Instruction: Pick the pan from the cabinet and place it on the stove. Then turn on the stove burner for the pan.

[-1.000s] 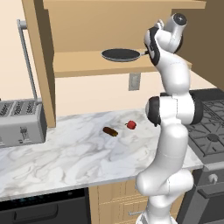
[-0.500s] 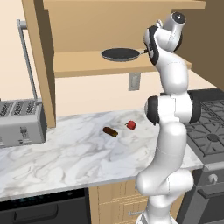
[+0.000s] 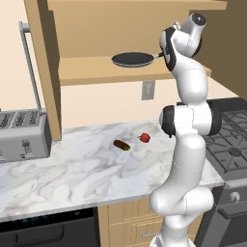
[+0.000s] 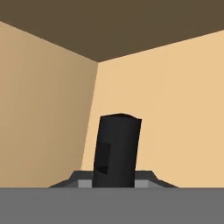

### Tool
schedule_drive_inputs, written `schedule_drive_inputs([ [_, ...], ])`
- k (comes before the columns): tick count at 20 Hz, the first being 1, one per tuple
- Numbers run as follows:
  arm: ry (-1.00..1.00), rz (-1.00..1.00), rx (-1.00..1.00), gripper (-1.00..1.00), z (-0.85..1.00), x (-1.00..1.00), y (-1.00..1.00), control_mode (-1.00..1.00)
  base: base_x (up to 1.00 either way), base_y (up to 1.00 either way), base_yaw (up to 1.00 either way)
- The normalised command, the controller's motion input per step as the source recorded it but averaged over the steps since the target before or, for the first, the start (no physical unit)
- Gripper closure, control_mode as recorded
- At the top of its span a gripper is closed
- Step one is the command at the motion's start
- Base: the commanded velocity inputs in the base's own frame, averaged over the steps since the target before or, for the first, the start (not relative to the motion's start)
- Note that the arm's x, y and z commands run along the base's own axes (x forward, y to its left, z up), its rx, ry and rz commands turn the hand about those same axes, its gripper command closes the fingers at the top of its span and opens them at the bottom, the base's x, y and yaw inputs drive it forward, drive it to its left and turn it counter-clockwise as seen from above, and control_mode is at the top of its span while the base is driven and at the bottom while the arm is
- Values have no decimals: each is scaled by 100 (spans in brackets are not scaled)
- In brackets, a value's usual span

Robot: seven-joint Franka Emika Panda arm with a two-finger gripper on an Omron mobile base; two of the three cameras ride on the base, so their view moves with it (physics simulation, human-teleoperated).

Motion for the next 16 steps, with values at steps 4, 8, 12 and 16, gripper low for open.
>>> schedule_drive_inputs([
  [4, -16, 0, 9, 100, -28, 0, 0, -100, 0, 0, 0],
  [8, -18, 0, 10, 100, -31, 0, 0, -100, 0, 0, 0],
  [12, -15, 0, 7, 100, -15, -6, 0, -100, 0, 0, 0],
  [16, -15, 0, 0, 100, 0, -54, 0, -100, 0, 0, 0],
])
